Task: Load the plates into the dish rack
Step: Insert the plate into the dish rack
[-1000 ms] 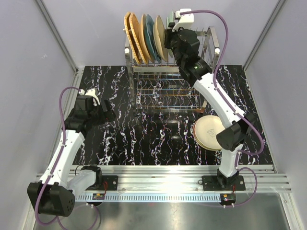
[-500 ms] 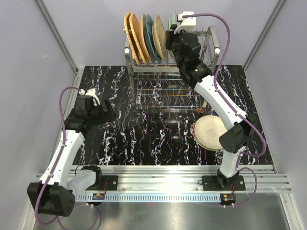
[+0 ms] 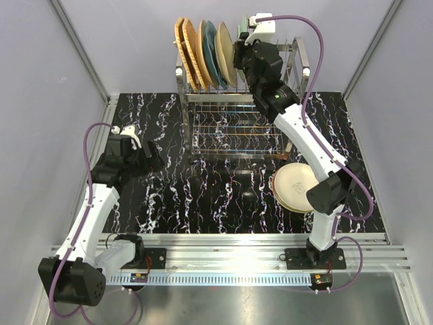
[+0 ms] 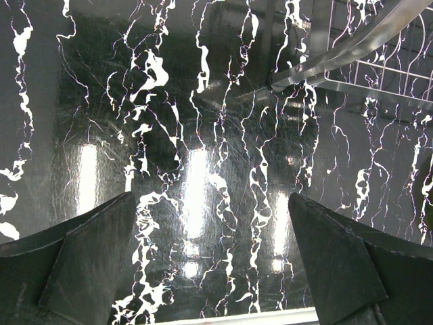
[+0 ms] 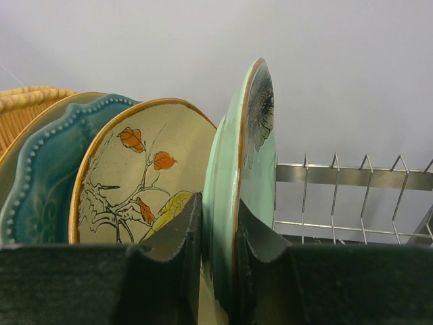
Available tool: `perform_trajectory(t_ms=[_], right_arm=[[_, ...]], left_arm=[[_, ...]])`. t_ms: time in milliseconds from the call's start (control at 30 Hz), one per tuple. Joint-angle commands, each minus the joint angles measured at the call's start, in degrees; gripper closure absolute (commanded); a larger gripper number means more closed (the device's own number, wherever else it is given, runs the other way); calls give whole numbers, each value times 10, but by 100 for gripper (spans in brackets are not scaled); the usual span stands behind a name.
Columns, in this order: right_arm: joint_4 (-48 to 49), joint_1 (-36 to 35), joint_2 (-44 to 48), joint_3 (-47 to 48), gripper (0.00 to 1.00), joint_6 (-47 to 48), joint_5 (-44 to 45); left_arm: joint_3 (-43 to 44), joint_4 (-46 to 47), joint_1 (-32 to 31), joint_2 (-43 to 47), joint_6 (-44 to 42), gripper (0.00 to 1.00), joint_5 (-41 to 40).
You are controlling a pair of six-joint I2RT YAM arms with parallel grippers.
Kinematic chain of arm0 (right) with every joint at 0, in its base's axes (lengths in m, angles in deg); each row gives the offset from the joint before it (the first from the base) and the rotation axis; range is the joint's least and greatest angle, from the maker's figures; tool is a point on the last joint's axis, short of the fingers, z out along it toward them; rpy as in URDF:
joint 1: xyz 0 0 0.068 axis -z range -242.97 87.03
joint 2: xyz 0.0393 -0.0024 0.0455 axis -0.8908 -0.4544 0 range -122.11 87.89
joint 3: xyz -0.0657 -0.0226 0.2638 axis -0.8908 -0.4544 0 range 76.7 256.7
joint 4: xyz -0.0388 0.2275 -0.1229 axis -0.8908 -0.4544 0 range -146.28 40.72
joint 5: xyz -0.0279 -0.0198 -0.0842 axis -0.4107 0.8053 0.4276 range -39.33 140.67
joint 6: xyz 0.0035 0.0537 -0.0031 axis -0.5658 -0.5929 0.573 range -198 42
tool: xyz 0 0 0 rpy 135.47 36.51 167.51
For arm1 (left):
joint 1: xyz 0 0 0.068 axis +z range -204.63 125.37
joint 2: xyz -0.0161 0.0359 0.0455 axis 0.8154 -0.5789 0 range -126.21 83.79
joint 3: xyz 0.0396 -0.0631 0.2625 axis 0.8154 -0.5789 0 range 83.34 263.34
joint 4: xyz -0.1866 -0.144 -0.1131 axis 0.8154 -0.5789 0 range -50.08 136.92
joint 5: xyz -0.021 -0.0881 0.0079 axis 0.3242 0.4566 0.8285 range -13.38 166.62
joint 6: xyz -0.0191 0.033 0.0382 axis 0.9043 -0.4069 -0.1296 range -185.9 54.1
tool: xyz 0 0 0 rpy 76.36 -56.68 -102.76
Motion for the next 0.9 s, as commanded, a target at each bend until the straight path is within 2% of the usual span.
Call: perform_trajectory(t_ms=[0, 133, 233, 467, 533, 767, 867], right_arm=[[35, 11, 1, 40, 99, 29, 15], [19, 11, 1, 33, 92, 28, 11], [20, 11, 1, 27, 81, 32, 8], [17, 11, -2, 17, 76, 28, 2], [20, 11, 1, 11, 72, 26, 2], [23, 10, 0, 5, 71, 21, 17], [21, 11, -2, 7, 62, 21, 20]], left_arm=[[-5, 23, 3, 4, -5, 1, 13], [-5, 23, 3, 2, -4, 1, 15], [-5, 23, 3, 1, -4, 1, 17], [-6, 23, 3, 0, -4, 1, 17], [-6, 23, 3, -2, -4, 1, 17], [-6, 23, 3, -4, -5, 1, 21], [-6, 23, 3, -4, -5, 1, 21]])
